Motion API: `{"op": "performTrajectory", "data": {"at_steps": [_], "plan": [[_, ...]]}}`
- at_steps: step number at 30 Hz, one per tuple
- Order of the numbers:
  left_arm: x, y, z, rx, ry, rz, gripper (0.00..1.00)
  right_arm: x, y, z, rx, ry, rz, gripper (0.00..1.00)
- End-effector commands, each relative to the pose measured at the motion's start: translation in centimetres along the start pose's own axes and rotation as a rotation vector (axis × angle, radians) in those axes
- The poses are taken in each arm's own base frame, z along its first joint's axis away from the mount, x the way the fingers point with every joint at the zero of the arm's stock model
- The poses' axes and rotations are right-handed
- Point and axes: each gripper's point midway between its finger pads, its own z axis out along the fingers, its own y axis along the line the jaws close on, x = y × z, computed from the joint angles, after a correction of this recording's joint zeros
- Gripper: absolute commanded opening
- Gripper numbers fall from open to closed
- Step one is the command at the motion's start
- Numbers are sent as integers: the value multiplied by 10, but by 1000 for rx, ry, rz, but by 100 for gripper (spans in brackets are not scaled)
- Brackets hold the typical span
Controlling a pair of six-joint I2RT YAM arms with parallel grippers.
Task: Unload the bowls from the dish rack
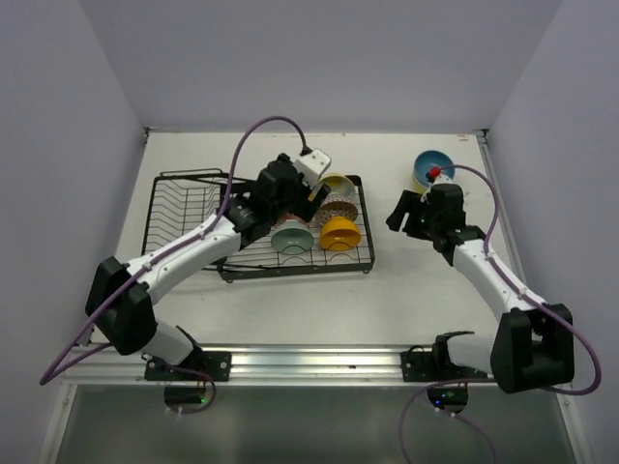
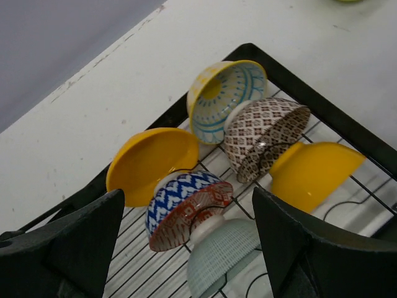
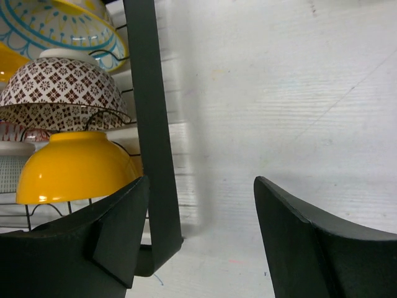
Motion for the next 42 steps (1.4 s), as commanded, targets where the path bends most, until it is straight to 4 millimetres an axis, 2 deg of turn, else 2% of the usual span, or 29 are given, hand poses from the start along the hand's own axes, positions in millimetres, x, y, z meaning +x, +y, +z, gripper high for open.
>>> {"op": "performTrajectory", "data": {"at_steps": [1, 5, 11, 18, 25, 26, 34, 42], "plan": [[-30, -11, -29, 15, -140, 64, 87, -19, -9, -11, 39, -118, -27, 72], [-15, -52, -37, 103, -108, 126, 86, -20, -7, -15, 27, -149, -16, 70], [0, -85, -34, 143, -71, 196, 86, -13, -4, -13, -6, -141, 2, 68], [13, -111, -22, 211, -43, 231, 86, -11, -4, -10, -9, -135, 6, 68], [27, -125, -1, 224, -1, 267, 85, -9, -3, -7, -18, -126, 11, 68], [33, -129, 4, 228, 18, 278, 84, -9, -3, -7, -19, -126, 13, 68], [38, -131, 30, 170, 39, 320, 79, -10, -1, -7, -33, -126, 15, 68], [48, -127, 46, 45, 56, 383, 63, -10, -1, -6, -33, -129, 15, 68]]}}
